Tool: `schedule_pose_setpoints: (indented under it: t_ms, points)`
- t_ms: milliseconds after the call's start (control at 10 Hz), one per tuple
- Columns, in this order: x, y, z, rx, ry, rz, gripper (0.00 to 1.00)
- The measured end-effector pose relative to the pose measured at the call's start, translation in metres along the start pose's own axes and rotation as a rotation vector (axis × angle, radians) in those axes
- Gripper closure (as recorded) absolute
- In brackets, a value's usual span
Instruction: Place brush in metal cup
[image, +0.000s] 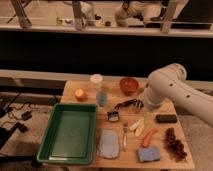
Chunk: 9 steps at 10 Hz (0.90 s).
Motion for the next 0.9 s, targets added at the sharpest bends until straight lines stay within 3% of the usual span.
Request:
schedule_pose_setpoints:
  t_ms: [900]
  points:
    - [-0.063, -0.038, 0.027, -0.002, -0.081, -0.119, 0.20]
